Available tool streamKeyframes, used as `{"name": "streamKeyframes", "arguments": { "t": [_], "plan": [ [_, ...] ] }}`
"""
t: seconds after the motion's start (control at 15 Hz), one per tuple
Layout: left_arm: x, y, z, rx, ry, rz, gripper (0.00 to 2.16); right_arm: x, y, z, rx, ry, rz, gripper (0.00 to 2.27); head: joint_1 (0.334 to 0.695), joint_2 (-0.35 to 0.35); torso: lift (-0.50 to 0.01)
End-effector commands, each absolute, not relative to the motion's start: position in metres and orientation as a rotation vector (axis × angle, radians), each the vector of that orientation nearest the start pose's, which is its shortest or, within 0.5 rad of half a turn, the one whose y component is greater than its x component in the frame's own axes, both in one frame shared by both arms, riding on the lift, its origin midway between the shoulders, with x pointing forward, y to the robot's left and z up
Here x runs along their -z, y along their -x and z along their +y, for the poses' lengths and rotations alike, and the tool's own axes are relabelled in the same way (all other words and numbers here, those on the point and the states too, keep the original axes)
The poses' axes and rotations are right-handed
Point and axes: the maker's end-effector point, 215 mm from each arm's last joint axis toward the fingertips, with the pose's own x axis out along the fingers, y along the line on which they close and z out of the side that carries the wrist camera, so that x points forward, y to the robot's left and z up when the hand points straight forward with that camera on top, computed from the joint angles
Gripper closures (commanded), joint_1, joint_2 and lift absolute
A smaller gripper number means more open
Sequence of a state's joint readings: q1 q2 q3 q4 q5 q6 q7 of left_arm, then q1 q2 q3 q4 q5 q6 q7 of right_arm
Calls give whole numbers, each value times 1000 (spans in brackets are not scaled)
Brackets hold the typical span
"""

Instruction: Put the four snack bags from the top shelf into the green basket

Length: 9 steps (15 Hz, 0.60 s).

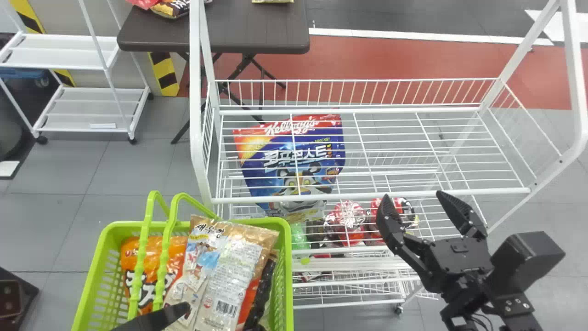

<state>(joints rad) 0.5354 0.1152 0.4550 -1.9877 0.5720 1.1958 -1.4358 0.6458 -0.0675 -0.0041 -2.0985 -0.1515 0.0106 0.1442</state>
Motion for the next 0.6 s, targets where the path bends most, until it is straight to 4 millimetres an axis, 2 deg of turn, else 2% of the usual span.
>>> {"name": "streamKeyframes", "arguments": {
  "t": [0.0,0.53],
  "plan": [
    [375,-232,178,1073,1162,621,2148,372,-397,-199,-170,-106,128,36,695,-52,-1],
    [377,-230,176,1071,1180,635,2148,377,-395,-191,-176,-117,149,39,695,-31,-1]
  ]
}}
